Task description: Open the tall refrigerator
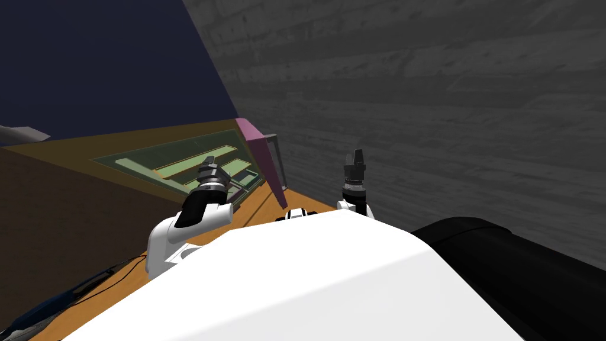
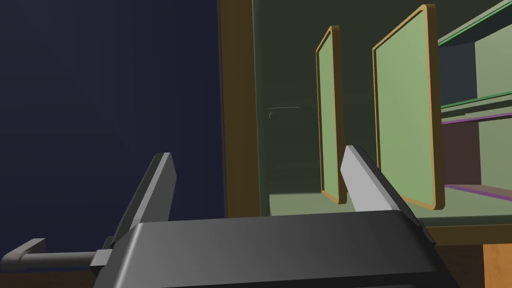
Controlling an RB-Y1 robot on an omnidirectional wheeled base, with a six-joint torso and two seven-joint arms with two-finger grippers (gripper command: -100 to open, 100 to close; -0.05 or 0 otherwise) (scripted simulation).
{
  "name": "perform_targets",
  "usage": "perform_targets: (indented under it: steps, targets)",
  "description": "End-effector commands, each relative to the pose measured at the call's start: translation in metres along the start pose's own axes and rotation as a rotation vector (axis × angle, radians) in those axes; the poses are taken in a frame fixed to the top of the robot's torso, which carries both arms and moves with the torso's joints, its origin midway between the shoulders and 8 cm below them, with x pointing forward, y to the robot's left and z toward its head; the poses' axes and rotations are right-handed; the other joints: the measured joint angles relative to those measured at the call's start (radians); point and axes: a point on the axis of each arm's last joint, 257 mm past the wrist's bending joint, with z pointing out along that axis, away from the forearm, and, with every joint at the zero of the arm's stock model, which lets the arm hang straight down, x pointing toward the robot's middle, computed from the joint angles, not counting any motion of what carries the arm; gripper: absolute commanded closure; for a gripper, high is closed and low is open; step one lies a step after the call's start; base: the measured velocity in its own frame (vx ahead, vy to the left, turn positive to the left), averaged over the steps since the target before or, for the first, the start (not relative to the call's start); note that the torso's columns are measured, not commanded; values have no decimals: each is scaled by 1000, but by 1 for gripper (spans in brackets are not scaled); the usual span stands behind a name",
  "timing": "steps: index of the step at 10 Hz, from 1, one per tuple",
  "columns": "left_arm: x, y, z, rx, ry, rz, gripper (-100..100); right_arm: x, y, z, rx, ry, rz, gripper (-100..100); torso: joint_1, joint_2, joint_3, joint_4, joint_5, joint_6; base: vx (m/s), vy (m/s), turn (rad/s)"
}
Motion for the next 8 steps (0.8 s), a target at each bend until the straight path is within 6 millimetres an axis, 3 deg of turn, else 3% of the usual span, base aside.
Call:
perform_targets:
  steps: [1,2,5,8]
  targets:
    - [-3,-1,7,1,-12,12,-100,0,0,0,0,0,0,0,-3,-3,-2,-1,-1,0,133,-140,-2]
    - [-7,-9,6,11,-27,4,-100,0,0,0,0,0,0,0,-3,-4,-2,-1,-1,0,111,-168,-3]
    - [-19,-1,14,-19,-70,7,-100,0,0,0,0,0,0,0,3,1,1,0,1,0,128,-170,-4]
    - [-29,-26,7,18,-102,1,-100,0,0,0,0,0,0,0,6,3,2,1,2,0,98,-104,-2]
